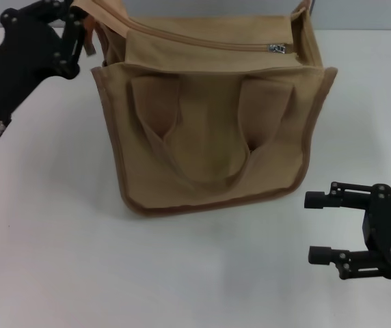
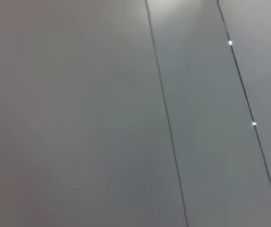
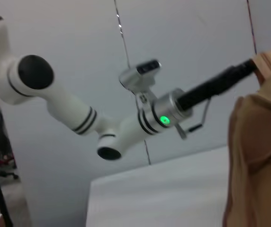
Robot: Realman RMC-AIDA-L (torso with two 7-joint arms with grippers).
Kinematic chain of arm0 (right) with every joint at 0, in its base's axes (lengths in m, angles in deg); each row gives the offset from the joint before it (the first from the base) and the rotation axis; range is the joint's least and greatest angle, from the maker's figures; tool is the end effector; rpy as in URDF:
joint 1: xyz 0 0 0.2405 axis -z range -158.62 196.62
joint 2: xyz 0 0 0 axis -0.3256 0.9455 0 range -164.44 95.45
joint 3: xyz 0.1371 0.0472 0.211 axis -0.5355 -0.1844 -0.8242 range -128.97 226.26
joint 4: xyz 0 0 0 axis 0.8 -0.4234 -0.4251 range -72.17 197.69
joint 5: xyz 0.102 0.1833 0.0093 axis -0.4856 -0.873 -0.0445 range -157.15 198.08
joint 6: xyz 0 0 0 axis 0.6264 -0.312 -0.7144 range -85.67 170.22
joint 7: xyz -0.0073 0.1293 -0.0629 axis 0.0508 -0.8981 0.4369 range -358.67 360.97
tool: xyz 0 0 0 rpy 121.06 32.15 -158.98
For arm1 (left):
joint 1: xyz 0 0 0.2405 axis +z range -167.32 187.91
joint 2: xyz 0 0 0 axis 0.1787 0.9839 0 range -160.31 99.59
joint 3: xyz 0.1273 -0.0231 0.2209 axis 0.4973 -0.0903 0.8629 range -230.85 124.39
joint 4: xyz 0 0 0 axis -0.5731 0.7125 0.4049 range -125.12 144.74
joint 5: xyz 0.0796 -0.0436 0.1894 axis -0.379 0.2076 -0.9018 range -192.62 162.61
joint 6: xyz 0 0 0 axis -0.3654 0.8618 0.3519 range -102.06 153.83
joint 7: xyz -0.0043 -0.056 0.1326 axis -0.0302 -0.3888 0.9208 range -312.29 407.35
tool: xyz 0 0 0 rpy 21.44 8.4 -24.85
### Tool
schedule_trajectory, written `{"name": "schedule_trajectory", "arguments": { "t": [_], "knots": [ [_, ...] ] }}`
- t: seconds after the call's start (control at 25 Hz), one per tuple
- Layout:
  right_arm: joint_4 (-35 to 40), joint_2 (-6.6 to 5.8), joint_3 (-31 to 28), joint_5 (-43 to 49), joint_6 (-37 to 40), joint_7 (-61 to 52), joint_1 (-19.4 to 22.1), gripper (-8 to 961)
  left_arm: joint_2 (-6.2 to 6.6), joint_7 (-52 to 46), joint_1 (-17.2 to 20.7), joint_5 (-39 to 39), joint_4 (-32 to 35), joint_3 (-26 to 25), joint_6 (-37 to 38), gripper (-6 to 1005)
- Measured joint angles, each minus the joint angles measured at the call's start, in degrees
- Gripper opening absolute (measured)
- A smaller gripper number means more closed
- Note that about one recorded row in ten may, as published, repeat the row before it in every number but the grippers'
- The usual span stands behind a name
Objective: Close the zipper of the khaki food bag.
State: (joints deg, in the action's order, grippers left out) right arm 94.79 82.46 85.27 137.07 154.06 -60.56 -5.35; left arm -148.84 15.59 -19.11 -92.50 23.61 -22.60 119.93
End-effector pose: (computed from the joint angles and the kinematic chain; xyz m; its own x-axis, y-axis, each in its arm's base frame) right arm 0.2752 0.2509 0.0094 0.7701 -0.1884 -0.6095 -0.2093 -0.9771 0.0376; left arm -0.2584 0.3297 0.0255 0.5809 -0.3303 0.7440 0.4339 -0.6477 -0.6263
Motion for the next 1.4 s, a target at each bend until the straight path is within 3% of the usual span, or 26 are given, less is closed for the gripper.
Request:
{"name": "schedule_trajectory", "arguments": {
  "t": [0.16,0.32,0.48,0.64,0.72,0.92,1.0,1.08,1.2,1.24,1.32,1.4],
  "knots": [
    [-0.04,0.05,0.03,0.03,-0.78,0.10,-0.34,780,0.22,-13.62,2.07,-2.48,6.94,0.52,0.12,181],
    [-0.12,0.15,0.03,0.06,-1.85,0.15,-0.85,780,1.29,-33.82,4.66,-9.23,18.45,1.24,1.81,183],
    [-0.13,0.29,0.03,0.10,-3.24,0.19,-1.22,780,3.44,-50.12,5.96,-16.06,26.21,1.99,6.54,313],
    [-0.13,0.50,0.03,0.12,-4.02,0.28,-1.42,780,5.97,-56.83,6.42,-19.09,27.35,2.13,13.42,485],
    [-0.23,0.73,0.03,0.11,-4.12,0.83,-1.47,780,6.31,-57.53,6.50,-20.15,27.24,2.41,17.41,592],
    [-1.27,1.61,0.22,0.12,-4.66,3.39,-1.50,780,5.48,-53.70,6.83,-22.58,26.03,9.85,20.22,708],
    [-2.18,1.83,0.96,0.16,-5.21,3.90,-1.72,780,5.48,-53.70,6.83,-22.58,26.03,9.85,20.22,740],
    [-3.00,1.90,2.11,0.19,-6.09,4.03,-2.06,780,3.70,-44.86,5.67,-24.63,19.54,15.00,18.58,771],
    [-5.14,2.08,5.06,0.20,-8.88,4.55,-2.81,780,2.87,-40.54,4.80,-26.89,16.27,15.31,16.75,818],
    [-5.82,2.10,5.49,0.20,-9.42,4.96,-2.97,779,1.84,-36.37,4.25,-30.11,14.02,15.36,12.87,834],
    [-6.36,2.12,5.77,0.20,-9.91,5.39,-3.08,779,1.16,-33.77,4.23,-33.02,13.50,15.41,9.56,833],
    [-7.12,2.12,6.02,0.20,-10.77,6.09,-3.28,779,0.98,-32.94,4.23,-33.86,13.28,15.42,8.59,833]
  ]
}}
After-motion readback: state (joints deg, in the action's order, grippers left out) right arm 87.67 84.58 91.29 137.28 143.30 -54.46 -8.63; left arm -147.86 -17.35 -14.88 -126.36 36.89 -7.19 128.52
